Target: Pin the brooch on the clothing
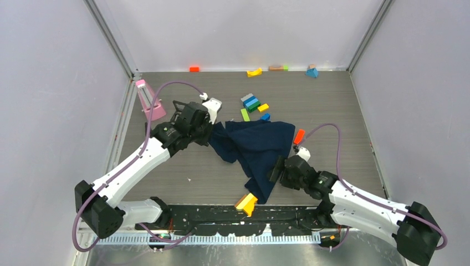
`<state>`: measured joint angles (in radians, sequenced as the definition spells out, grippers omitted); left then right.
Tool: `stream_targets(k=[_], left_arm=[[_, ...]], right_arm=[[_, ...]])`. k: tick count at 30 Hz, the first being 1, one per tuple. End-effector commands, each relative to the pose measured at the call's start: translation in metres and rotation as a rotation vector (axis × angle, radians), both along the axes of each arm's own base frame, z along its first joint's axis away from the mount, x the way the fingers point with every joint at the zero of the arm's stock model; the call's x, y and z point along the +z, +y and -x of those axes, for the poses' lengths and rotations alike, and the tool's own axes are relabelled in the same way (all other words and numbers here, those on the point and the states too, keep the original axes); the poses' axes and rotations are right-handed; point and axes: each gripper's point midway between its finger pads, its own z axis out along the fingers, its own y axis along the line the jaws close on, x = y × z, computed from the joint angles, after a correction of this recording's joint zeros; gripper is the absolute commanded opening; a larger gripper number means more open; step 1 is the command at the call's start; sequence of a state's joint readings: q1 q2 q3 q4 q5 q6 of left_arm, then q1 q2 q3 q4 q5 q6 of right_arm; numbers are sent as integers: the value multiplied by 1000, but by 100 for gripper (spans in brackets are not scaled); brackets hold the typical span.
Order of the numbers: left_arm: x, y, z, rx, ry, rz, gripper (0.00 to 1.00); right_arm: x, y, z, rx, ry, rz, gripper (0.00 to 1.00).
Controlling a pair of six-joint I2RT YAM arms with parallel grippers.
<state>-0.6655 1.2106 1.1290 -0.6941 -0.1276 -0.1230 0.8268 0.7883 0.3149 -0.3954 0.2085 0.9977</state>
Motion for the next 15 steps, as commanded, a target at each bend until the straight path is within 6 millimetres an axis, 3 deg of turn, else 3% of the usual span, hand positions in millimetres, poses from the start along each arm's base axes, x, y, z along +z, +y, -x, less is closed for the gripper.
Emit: stream_targets(k=[1,4,6,7,8,9,10,11,13,14,15], left_arm=[[19,3,-6,-8,-81,7,0],[18,3,-5,-5,-79,9,0],[19,4,-6,-4,-82,10,0],[20,5,-6,4,-89,6,0],[22,8,-9,18,-102,1,0],[26,11,-12,40,-120,-7,0],[32,17,-17,69,-139,-14,0],[42,22,-23,100,-156,-9,0],[76,33,-31,156,-188,32,0],[96,37,-35,179,-220,58,0],[117,42,-38,203,-262,78,0]], right_arm=[[18,33,-16,-9,-34,-163,80],[14,37,-19,-11,-32,-164,64],[12,39,-23,-13,-42,-162,44],[9,35,-27,-28,-46,-136,26],[19,35,-34,-21,-76,-121,18],[17,22,-39,-23,-87,-41,6],[45,22,-57,-40,-154,-22,3],[49,3,-60,-20,-157,94,1],[141,-12,-100,-55,-325,179,0],[160,-30,-108,-91,-353,269,0],[221,-38,-124,-104,-471,295,0]])
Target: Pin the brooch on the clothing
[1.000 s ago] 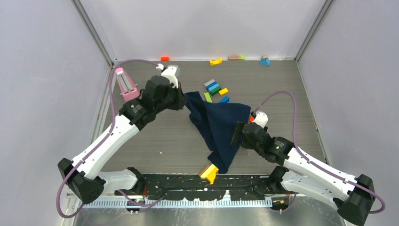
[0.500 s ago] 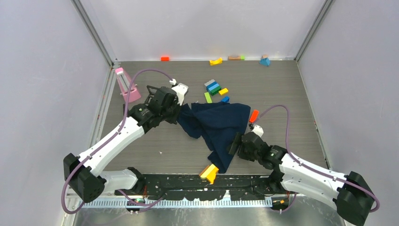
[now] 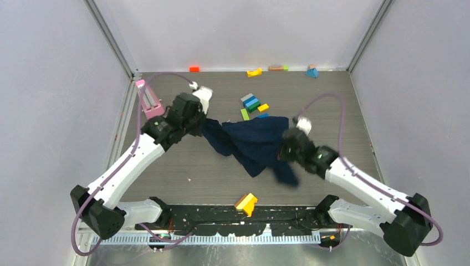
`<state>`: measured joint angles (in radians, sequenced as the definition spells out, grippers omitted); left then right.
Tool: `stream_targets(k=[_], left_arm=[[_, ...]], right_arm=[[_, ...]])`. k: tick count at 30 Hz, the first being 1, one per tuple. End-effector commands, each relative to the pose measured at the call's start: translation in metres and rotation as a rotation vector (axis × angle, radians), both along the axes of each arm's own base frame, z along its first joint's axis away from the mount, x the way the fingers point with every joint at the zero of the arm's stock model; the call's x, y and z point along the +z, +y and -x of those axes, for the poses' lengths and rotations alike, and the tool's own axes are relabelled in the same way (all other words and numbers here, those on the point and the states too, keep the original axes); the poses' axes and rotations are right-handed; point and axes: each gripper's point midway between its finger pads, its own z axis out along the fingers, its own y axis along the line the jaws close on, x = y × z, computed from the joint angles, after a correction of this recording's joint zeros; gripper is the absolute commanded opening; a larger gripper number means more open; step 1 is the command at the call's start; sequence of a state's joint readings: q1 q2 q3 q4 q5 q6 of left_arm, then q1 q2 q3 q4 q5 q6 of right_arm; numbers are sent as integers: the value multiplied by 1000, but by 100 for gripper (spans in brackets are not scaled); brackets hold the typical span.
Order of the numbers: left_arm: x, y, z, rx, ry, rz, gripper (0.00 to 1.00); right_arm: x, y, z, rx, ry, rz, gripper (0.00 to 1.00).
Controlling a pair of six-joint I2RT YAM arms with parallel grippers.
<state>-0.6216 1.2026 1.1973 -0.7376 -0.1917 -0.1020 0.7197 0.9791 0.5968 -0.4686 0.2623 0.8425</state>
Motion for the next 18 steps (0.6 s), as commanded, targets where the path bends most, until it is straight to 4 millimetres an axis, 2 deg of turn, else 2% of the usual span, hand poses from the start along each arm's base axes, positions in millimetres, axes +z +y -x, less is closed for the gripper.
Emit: stream_targets(k=[1,2,3,4,5,6,7,8,9,10,11,12,13,14,15,16,17,18], left_arm=[[115,25,-24,137,-263,124,0],[135,30,-24,156,-313,137,0],[154,36,-23,174,-365,151,0],[169,42,-22,189,-406,159,0],[182,48,-19,202,-447,162,0],[187,50,-18,199,-465,158,0],[188,50,-17,187,-472,151,0],[186,49,-16,169,-472,143,0],[179,47,-15,149,-462,132,0],[172,45,-14,130,-451,126,0],[163,42,-13,110,-433,122,0],[153,39,-12,94,-417,120,0],[143,37,-11,80,-403,120,0],[133,36,-10,71,-389,116,0],[124,35,-9,64,-381,115,0],[112,34,-8,57,-367,111,0],[101,34,-6,52,-352,105,0],[91,33,-5,47,-336,101,0]], right_arm=[[187,-52,-74,-103,-418,261,0],[243,-62,-81,-135,-521,285,0],[259,-65,-85,-123,-543,339,1],[301,-68,-86,-147,-616,307,1],[328,-67,-88,-139,-663,308,4],[335,-62,-91,-125,-674,299,9],[348,-61,-91,-123,-699,283,23],[350,-57,-92,-109,-705,270,29],[347,-55,-92,-102,-700,264,40],[345,-54,-91,-98,-700,251,45],[330,-52,-91,-98,-673,250,55],[327,-56,-87,-108,-674,240,62],[302,-55,-87,-114,-630,247,65],[299,-61,-82,-139,-634,234,69],[272,-63,-81,-155,-585,243,71],[264,-67,-75,-169,-579,228,75],[235,-68,-72,-184,-527,227,76],[227,-72,-65,-215,-516,182,79]])
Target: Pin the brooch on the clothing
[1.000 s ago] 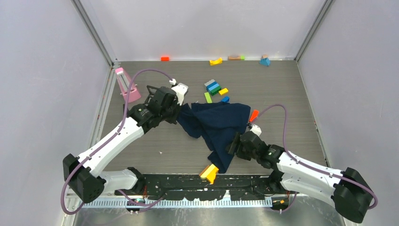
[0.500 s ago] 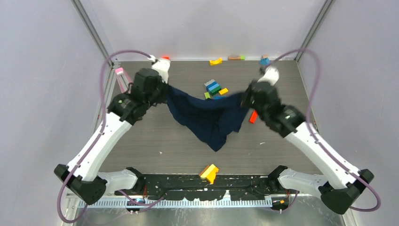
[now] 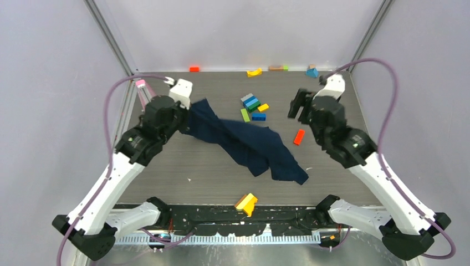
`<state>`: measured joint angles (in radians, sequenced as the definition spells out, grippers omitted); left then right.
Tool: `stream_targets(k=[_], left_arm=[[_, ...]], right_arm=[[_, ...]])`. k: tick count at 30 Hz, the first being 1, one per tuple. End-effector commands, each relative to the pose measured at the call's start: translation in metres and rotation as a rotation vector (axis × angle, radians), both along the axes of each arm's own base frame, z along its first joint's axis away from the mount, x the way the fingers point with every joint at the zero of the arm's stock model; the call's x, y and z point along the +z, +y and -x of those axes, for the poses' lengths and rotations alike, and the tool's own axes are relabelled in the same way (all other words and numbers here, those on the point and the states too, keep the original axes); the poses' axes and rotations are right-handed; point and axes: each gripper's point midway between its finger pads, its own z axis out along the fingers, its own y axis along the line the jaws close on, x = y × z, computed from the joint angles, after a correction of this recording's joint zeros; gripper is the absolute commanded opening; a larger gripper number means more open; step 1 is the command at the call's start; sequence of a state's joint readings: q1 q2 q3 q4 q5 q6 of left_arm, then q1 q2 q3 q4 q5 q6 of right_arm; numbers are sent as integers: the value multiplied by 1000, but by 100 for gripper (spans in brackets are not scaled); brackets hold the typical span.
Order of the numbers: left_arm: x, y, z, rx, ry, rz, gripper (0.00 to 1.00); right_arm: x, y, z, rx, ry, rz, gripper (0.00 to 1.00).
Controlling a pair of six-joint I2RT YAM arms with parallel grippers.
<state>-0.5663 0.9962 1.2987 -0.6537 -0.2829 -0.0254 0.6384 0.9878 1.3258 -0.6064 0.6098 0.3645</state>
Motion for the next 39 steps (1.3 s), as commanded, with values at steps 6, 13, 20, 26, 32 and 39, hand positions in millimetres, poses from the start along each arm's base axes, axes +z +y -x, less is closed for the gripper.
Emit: stream_targets(k=[6,13,20,26,32,39], left_arm=[[-73,-13,0,-63,153,-62,0],[-84,-14,0,-57,188,-74,0],[-84,-12,0,-55,184,-79,0],[-87,-12,-1,-53,192,-87,0],[-88,-12,-1,-53,195,-89,0],[-90,-13,-1,-57,201,-90,0]], right_arm=[[-180,-5,47,-78,321,-174,81],[-260,9,73,-60,510,-265,71],[-290,-14,75,-173,534,-188,73],[-307,-20,77,-221,552,-209,65],[-313,-16,73,-203,545,-269,58],[-319,-16,64,-210,538,-261,46]])
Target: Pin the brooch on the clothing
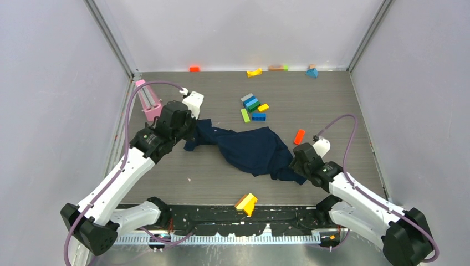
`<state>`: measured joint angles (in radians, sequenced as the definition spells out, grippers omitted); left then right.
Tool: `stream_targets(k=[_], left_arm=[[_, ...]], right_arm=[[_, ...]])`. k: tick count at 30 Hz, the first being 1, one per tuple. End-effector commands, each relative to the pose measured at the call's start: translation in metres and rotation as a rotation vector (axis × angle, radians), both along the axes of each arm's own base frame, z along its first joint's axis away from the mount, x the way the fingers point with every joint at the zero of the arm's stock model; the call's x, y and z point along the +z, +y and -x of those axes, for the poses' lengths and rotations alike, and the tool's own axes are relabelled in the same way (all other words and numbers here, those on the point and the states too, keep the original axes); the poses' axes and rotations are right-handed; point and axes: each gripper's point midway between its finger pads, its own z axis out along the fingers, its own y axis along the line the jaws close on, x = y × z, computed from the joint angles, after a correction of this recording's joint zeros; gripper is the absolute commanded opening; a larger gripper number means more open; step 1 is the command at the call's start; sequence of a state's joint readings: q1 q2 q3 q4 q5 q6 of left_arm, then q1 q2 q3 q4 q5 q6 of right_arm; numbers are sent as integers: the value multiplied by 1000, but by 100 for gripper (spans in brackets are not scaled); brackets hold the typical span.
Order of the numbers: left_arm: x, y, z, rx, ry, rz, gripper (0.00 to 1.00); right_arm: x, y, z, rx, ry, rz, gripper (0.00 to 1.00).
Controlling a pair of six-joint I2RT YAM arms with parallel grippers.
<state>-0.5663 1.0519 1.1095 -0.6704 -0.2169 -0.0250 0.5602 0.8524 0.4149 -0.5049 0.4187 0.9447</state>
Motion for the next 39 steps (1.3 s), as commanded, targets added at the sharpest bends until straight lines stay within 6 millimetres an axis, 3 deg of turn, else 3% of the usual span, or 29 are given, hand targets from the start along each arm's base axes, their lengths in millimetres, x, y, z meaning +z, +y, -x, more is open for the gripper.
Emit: stream_targets(k=[1,9,16,24,28,32,35,39], left_arm=[[11,-3,-6,2,-34,26,0],[9,-4,-7,3,-29,22,0],[8,-3,-8,4,-28,19,0],[7,-4,-8,4,-26,17,0],[7,-3,-8,7,-26,15,0],[6,-3,-8,8,-27,15,0],[8,-1,-9,25,-37,16,0],[14,4,-10,48,-70,26,0]], right_arm=[[7,6,-19,-16,-71,-29,46],[-3,14,-25,-4,-52,-42,40],[-20,11,-16,-41,-9,-55,39],[-31,9,-9,-67,13,-70,46],[-32,8,-11,-65,10,-60,39],[-29,9,-14,-58,-5,-56,24],[-12,14,-19,-26,-31,-70,13],[15,6,-21,-16,-75,-26,9]])
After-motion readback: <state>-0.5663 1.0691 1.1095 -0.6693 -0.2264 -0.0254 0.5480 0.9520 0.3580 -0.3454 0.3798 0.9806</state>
